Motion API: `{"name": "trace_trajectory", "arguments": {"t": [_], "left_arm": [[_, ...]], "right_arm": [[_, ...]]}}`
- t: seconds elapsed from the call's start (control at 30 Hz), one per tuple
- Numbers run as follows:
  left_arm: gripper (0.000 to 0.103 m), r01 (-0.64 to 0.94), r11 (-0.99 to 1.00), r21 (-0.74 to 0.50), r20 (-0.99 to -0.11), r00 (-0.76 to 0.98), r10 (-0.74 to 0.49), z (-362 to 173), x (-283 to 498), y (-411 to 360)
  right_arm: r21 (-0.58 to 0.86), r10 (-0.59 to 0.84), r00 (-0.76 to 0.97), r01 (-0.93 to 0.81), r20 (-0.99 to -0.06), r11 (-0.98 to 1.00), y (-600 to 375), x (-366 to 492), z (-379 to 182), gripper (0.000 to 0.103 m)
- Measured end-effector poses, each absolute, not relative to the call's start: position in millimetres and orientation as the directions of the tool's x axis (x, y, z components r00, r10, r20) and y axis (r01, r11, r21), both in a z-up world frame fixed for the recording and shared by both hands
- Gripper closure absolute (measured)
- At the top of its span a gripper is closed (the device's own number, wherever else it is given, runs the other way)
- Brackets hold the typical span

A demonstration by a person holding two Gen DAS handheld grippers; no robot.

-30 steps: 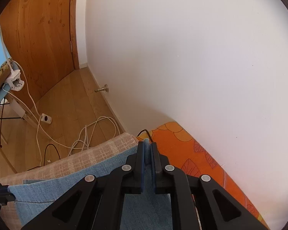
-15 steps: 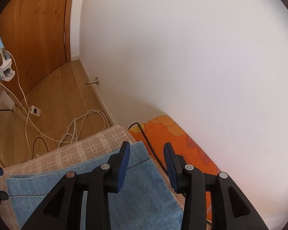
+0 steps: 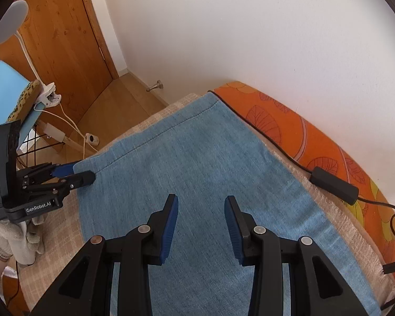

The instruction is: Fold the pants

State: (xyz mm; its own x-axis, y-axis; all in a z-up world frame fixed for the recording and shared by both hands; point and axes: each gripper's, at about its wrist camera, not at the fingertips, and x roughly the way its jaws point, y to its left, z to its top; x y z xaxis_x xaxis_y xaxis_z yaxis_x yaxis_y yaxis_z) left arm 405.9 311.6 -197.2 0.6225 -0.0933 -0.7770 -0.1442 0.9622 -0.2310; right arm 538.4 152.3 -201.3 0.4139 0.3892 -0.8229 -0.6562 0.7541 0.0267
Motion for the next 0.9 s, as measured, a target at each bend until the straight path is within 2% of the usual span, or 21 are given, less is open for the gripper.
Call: {"name": "trace_trajectory", "arguments": {"t": [0.03, 0.1, 0.2, 0.23, 0.27, 0.33, 0.53, 0.8, 0.83, 0.9], "left_arm": [[0.085, -0.146, 0.964, -0.221, -0.772, 0.630, -0.081, -196.1, 406.6, 309.2], [0.089, -0.145, 0.967, -0.209, -0.748, 0.660, -0.063, -191.5, 405.7, 306.2], [0.090, -0.088, 0.987, -0.136, -0.686, 0.727, -0.030, -179.3, 395.3, 289.4], [0.090, -0.064, 0.993, -0.104, -0.669, 0.743, -0.022, -175.8, 392.0, 281.4], [0.090, -0.034, 0.996, -0.082, -0.652, 0.758, -0.027, -172.0, 387.3, 272.7], [0.091, 0.019, 0.999, -0.038, -0.624, 0.780, -0.038, -167.0, 380.1, 256.0], [0.091, 0.151, 0.988, 0.023, -0.599, 0.793, -0.107, -164.7, 365.4, 219.1], [0.091, 0.181, 0.983, 0.036, -0.588, 0.799, -0.125, -163.3, 359.3, 213.4], [0.091, 0.184, 0.982, 0.035, -0.587, 0.799, -0.129, -162.9, 358.0, 213.9], [0.091, 0.196, 0.980, 0.037, -0.586, 0.799, -0.138, -162.1, 355.7, 213.6]], "right_arm": [[0.027, 0.384, 0.410, -0.654, -0.827, 0.756, 149.9, 539.0, -203.8, 0.065], [0.049, 0.390, 0.393, -0.649, -0.833, 0.759, 146.1, 544.7, -207.5, 0.065], [0.100, 0.419, 0.371, -0.639, -0.829, 0.763, 143.1, 553.7, -201.2, 0.062], [0.111, 0.427, 0.372, -0.633, -0.824, 0.766, 143.9, 557.1, -196.9, 0.057], [0.125, 0.436, 0.378, -0.622, -0.817, 0.773, 145.4, 561.4, -192.1, 0.045], [0.172, 0.466, 0.377, -0.599, -0.800, 0.782, 148.6, 570.3, -183.5, 0.037], [0.277, 0.521, 0.288, -0.593, -0.803, 0.756, 189.5, 600.5, -180.2, 0.037], [0.167, 0.410, 0.316, -0.583, -0.855, 0.796, 238.4, 620.8, -200.1, 0.037], [0.155, 0.395, 0.317, -0.576, -0.862, 0.802, 240.3, 623.3, -204.2, 0.040], [0.145, 0.374, 0.315, -0.563, -0.872, 0.814, 242.7, 627.6, -210.0, 0.059]]}}
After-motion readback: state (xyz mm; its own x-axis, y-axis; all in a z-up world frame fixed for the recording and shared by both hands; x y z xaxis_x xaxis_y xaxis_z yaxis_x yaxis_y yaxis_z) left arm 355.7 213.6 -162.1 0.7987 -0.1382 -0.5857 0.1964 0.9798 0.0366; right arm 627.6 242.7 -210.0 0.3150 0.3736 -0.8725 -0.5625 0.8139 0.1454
